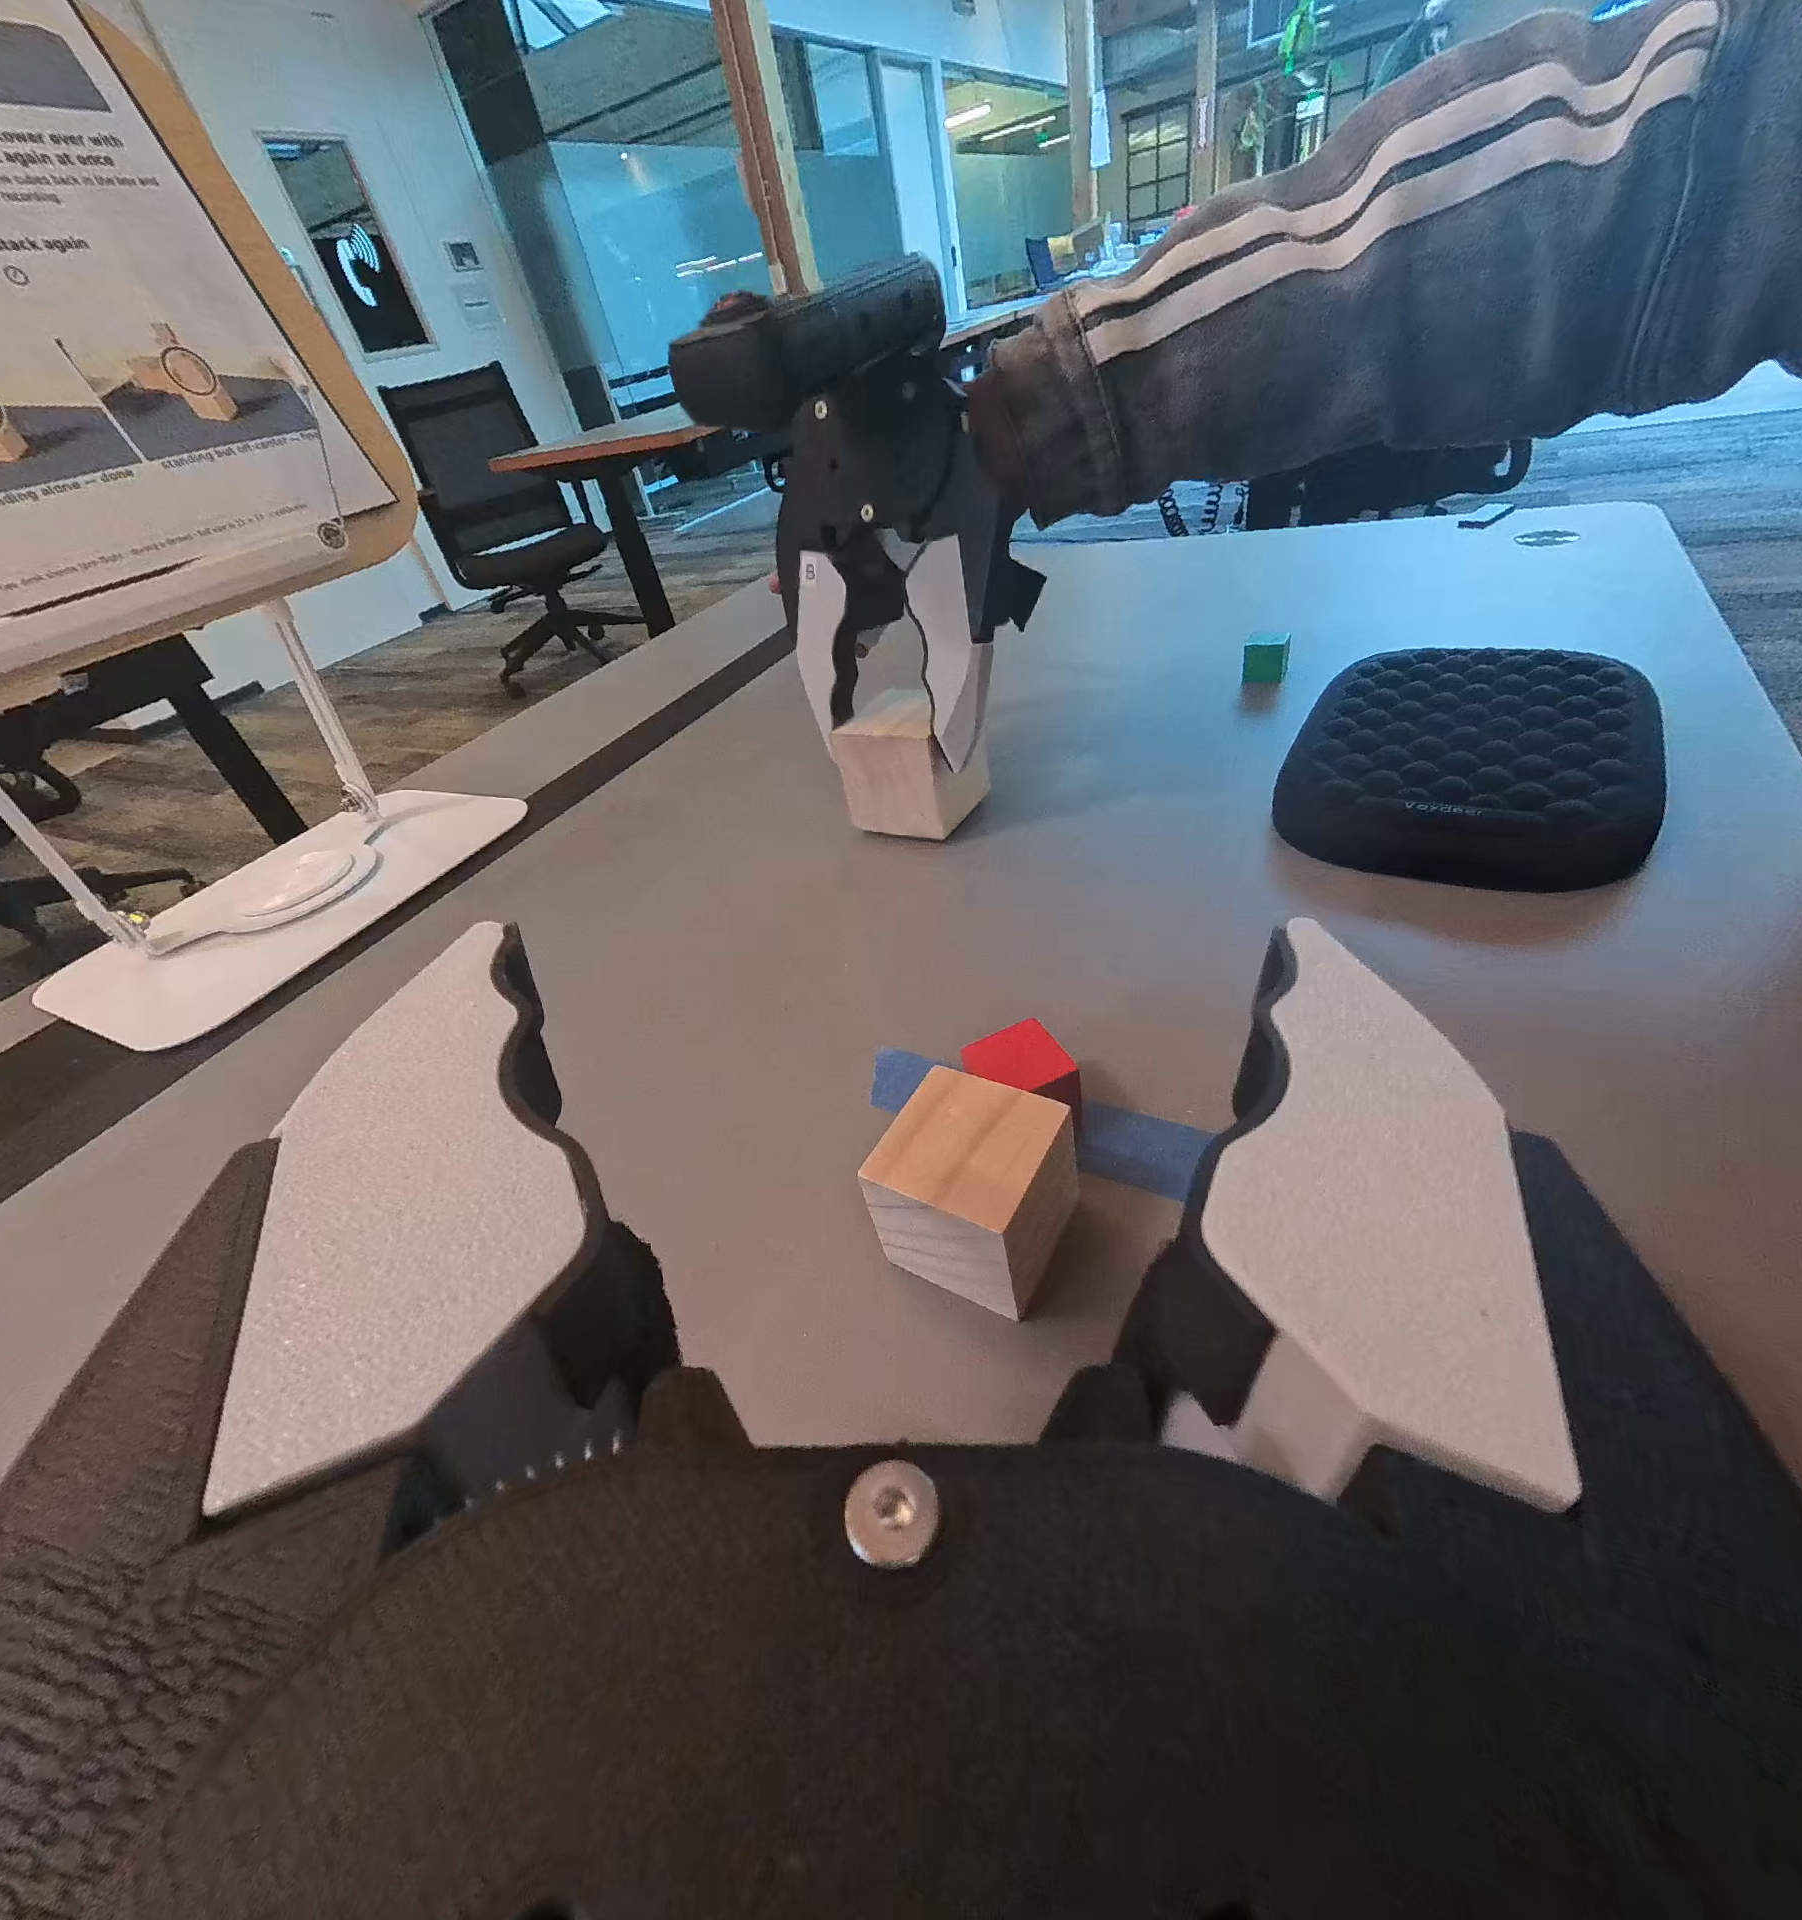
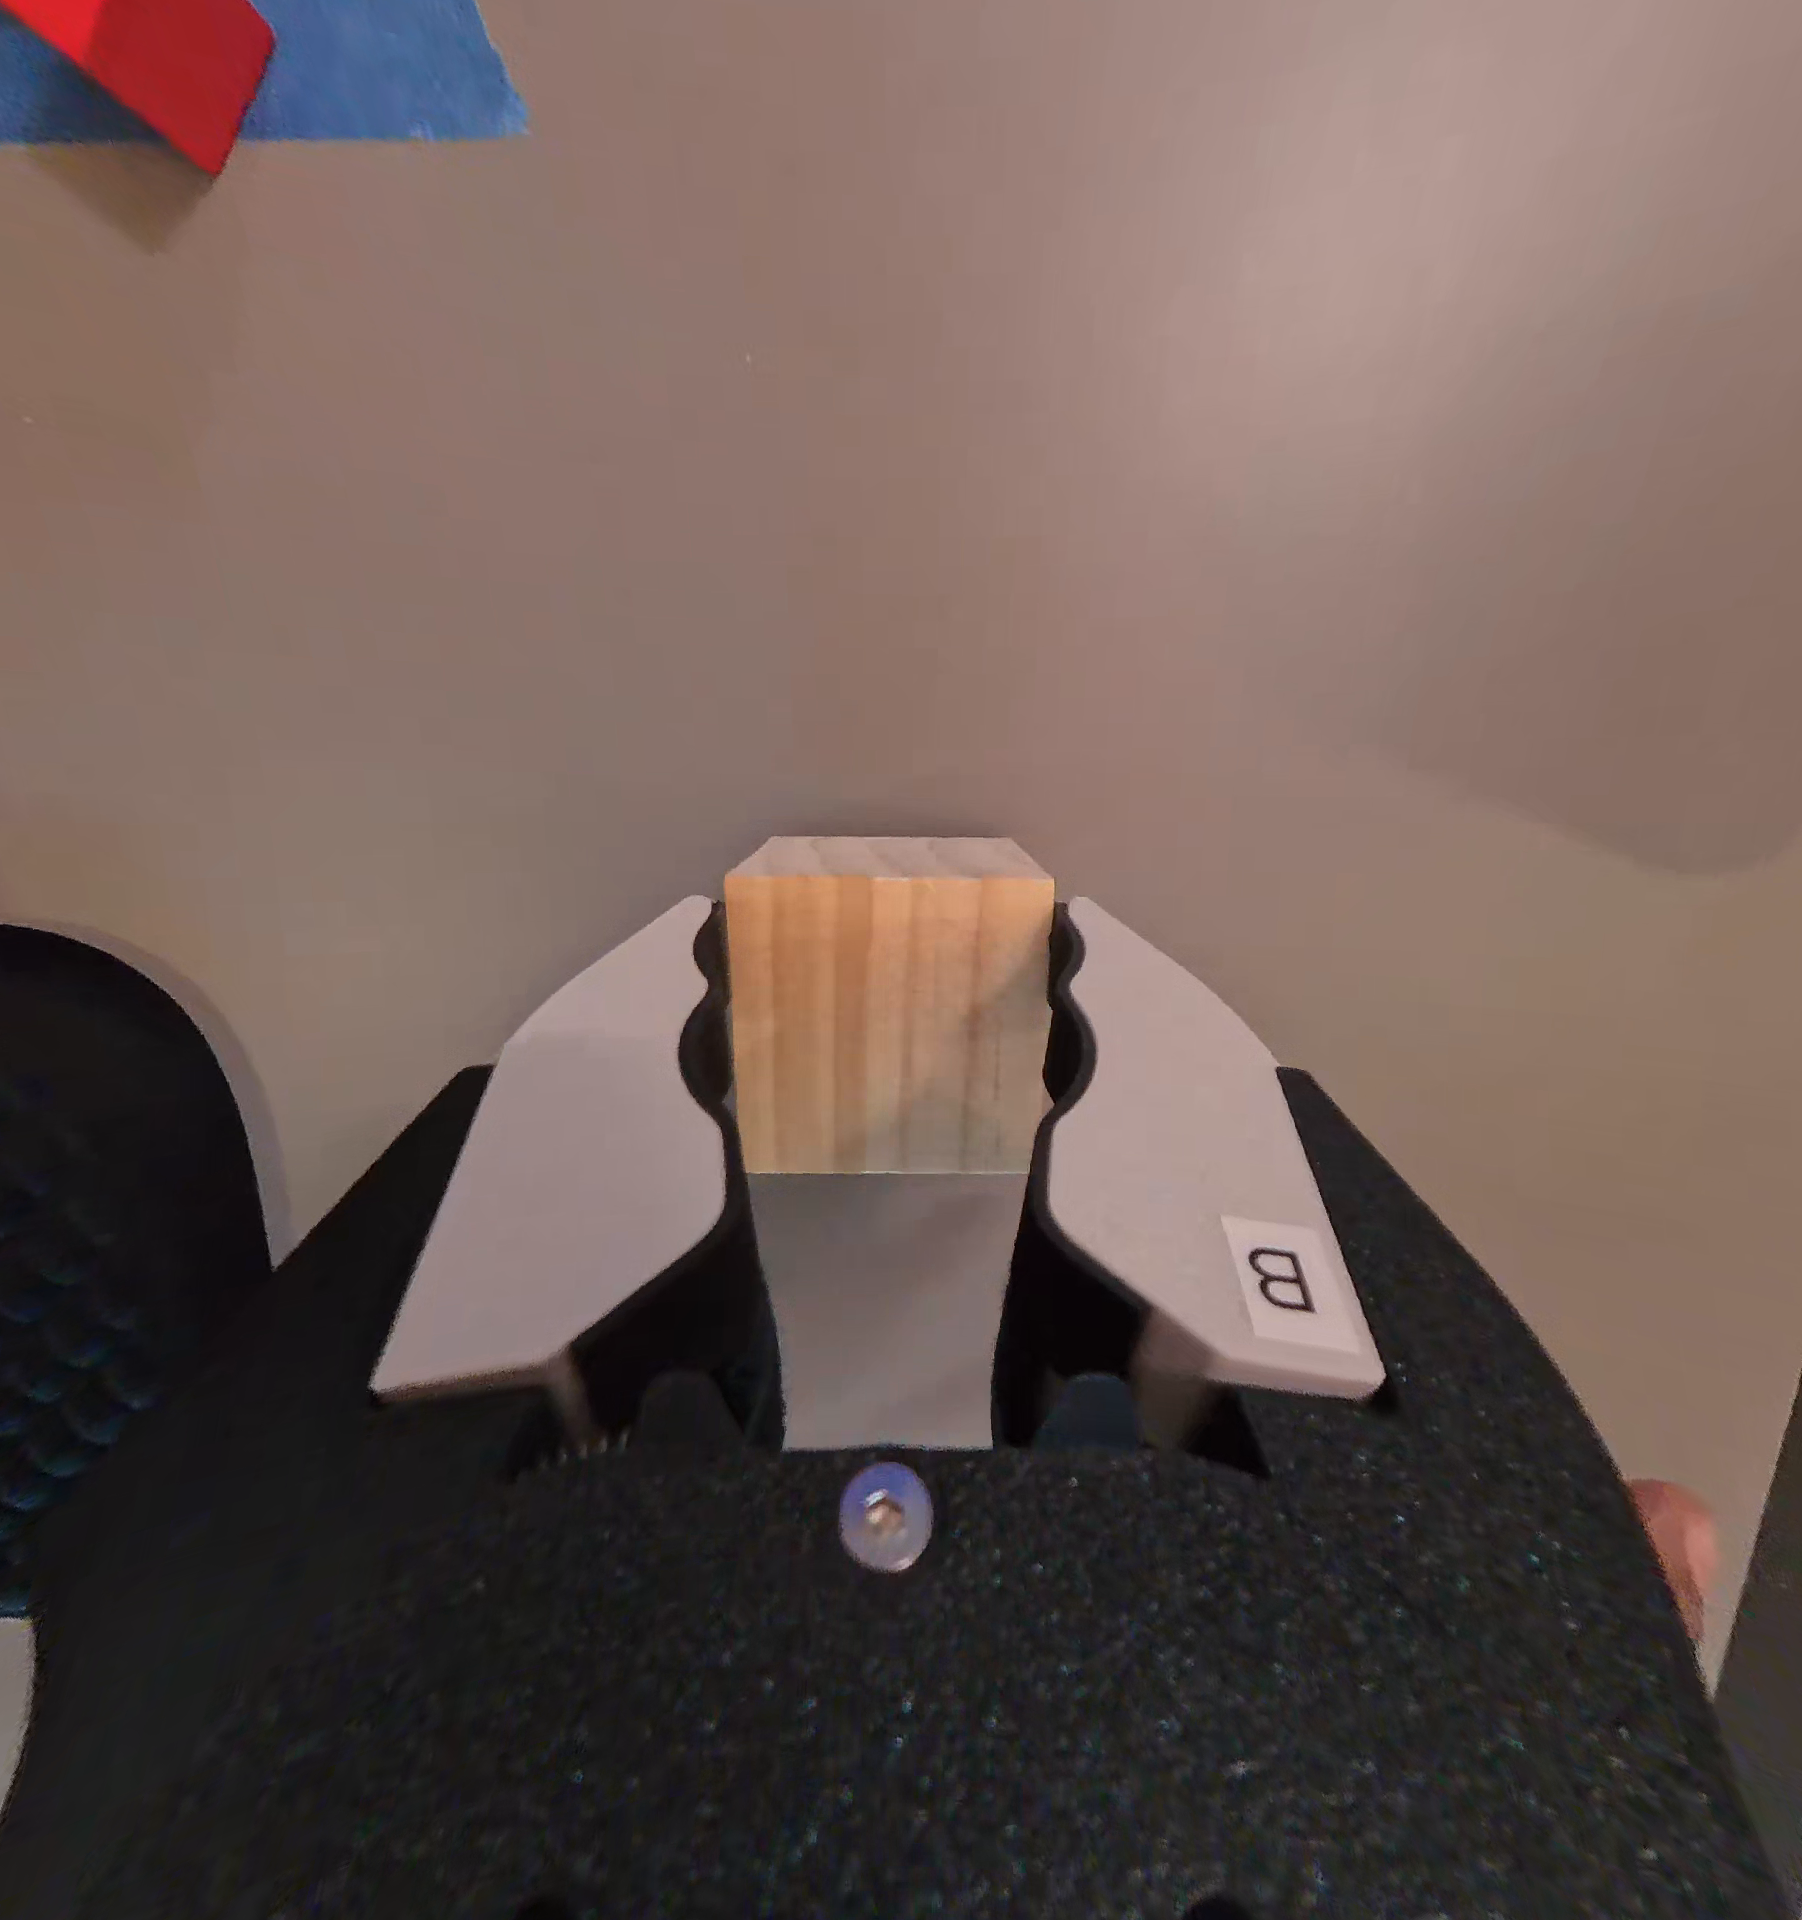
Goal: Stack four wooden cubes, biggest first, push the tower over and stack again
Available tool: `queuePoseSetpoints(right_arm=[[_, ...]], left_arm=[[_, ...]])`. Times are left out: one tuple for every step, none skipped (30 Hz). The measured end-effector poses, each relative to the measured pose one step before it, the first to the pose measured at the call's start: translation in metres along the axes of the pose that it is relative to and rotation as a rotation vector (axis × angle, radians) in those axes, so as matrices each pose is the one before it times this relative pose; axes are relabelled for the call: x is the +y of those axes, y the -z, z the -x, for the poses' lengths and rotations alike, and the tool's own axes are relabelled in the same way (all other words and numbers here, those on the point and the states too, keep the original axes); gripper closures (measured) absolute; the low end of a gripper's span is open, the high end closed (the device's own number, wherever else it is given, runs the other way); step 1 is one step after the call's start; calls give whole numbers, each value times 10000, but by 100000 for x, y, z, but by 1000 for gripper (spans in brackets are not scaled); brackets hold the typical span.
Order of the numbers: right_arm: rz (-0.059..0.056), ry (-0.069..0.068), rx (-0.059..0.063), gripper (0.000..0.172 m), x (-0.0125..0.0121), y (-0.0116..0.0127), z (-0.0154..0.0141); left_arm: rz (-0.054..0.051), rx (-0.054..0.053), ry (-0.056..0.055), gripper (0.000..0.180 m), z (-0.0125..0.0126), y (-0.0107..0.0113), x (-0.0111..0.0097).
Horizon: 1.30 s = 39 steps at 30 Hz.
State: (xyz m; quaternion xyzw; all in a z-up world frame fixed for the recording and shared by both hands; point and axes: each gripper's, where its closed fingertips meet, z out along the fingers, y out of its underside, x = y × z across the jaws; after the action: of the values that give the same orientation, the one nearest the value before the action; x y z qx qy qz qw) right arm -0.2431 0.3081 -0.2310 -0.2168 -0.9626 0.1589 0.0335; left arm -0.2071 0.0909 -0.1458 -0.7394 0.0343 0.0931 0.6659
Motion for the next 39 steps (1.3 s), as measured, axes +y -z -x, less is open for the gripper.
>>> queuePoseSetpoints(right_arm=[[53, -16, -25, 113, 129, -153, 34], [11, -15, -24, 113, 74, -130, 46], [-125, -20, 79, 113, -122, 0, -87], [-56, -70, 33, 113, -11, 3, -50], [-15, -65, -26, 113, 58, -15, 45], [-81, -81, 102, 111, -73, 29, -92], [-142, -108, 104, 101, -215, 102, -24], [-157, -79, 13, 94, -269, 166, 152], [-178, -63, 167, 87, -307, 213, 11], [-233, -37, 223, 81, -365, 265, 22], [-344, -13, 63, 77, -484, 290, 334], [-445, -85, 90, 72, -620, 312, 392], [-551, -147, 197, 62, -772, 347, 341], [-654, -161, 212, 49, -912, 376, 467], [-741, -172, 210, 36, -1015, 398, 642], [-812, -138, 172, 25, -1092, 405, 840], [-890, -57, 70, 24, -1110, 415, 1120], [-997, -1, 13, 24, -1144, 331, 1301], [-960, 70, -73, 24, -1015, 228, 1446], [-840, 69, -53, 24, -786, 127, 1332], [-702, 54, 3, 24, -534, 19, 1081], [-491, 32, -15, 25, -207, -52, 887], [-293, -6, -14, 25, 74, -99, 654], [-201, -39, 23, 25, 188, -125, 368], [-128, -76, 11, 24, 270, -113, 198], [-80, -144, -26, 24, 271, -55, 86], [-84, -195, -33, 24, 150, -12, -16], [-90, -169, -60, 25, -20, 15, -6], [-86, -78, -68, 25, -136, 52, 31], [-77, 7, 4, 25, -165, 72, -29], [-60, 59, 38, 25, -100, 107, -47], [-67, 32, 56, 25, -60, 97, -79], [-95, -18, 47, 25, -54, 83, -64], [-84, -35, 16, 25, -45, 71, -24], [-69, -10, 21, 25, -42, 56, -3], [-65, 31, 45, 25, -85, 28, 2], [-61, 76, 66, 25, -105, 11, 9], [-84, 109, 115, 25, -170, -5, -37], [-156, 140, 129, 27, -310, -48, -16]], left_arm=[[5, 4, 9, 53, 6, 0, 19], [6, -7, 9, 53, 18, -9, 30], [13, 3, -3, 53, 13, -4, 39], [16, 2, -4, 53, 6, -1, 41], [18, 17, 3, 53, -29, -9, 40], [25, 25, -2, 53, -48, -14, 57], [34, 10, -12, 53, -22, -18, 67], [45, 12, -16, 53, -22, -20, 80], [57, 11, -19, 53, -23, -13, 115], [84, -1, -27, 53, 5, -16, 158], [107, 8, -40, 53, -11, -20, 193], [119, 25, -45, 54, -43, -23, 223], [135, 46, -47, 57, -70, -32, 239], [145, 51, -51, 61, -84, -35, 245], [159, 55, -70, 65, -84, -52, 245], [179, 31, -77, 69, -39, -59, 265], [228, -7, -82, 73, 18, -97, 329], [332, 41, -142, 79, -6, -129, 437], [398, 94, -190, 85, -56, -180, 464], [483, 182, -170, 89, -157, -243, 503], [602, 396, -179, 93, -434, -277, 597], [702, 527, -231, 95, -560, -314, 651], [783, 460, -290, 97, -371, -316, 669], [812, 348, -380, 101, -158, -287, 627], [785, 301, -445, 103, -22, -267, 519], [656, 199, -403, 106, 165, -260, 311], [556, 191, -336, 108, 210, -280, 175], [484, 275, -287, 110, 95, -305, 103], [401, 287, -240, 111, 62, -339, 40], [334, 257, -204, 113, 51, -391, 7], [339, 318, -181, 117, -112, -450, 95], [398, 397, -136, 127, -285, -435, 299], [173, 269, 57, 133, -135, -234, 112], [-103, 129, 224, 134, 36, 31, -82], [-112, 62, 267, 134, 48, 175, 116], [-442, -168, 413, 134, 304, 380, -147], [-796, -201, 675, 134, 378, 597, -478], [-987, -58, 876, 134, 254, 800, -676], [-1332, -131, 941, 134, 382, 985, -1115]])
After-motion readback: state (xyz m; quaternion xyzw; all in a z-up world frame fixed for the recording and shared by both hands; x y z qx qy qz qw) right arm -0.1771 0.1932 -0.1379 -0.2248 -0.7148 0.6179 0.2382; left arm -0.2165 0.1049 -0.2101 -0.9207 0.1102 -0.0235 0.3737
